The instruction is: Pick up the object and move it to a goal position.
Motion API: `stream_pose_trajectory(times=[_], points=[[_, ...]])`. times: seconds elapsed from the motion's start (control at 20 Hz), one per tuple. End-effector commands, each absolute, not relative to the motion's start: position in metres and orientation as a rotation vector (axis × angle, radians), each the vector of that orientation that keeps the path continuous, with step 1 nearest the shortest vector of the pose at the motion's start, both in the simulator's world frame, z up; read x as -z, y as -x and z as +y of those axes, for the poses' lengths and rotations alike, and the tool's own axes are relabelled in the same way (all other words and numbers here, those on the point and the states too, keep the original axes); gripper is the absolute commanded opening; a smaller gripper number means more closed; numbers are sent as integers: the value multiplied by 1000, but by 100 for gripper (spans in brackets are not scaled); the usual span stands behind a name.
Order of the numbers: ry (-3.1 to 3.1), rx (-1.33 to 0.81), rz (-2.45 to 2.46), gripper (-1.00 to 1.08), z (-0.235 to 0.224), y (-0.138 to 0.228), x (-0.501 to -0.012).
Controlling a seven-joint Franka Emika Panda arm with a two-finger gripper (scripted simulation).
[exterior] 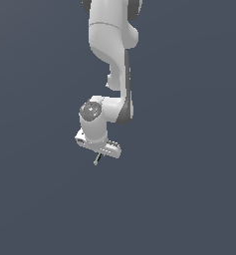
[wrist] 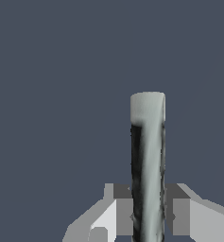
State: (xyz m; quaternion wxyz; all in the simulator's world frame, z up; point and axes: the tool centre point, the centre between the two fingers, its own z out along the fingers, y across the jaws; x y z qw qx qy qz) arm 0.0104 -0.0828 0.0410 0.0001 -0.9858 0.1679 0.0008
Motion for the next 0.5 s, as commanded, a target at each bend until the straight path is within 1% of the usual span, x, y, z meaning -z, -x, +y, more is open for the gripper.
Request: stream_pose_trajectory(times=[0.0, 0.45], points=[[3096, -1, 529, -100, -89, -9, -58], [3096, 0, 529, -100, -122, -1, -149]])
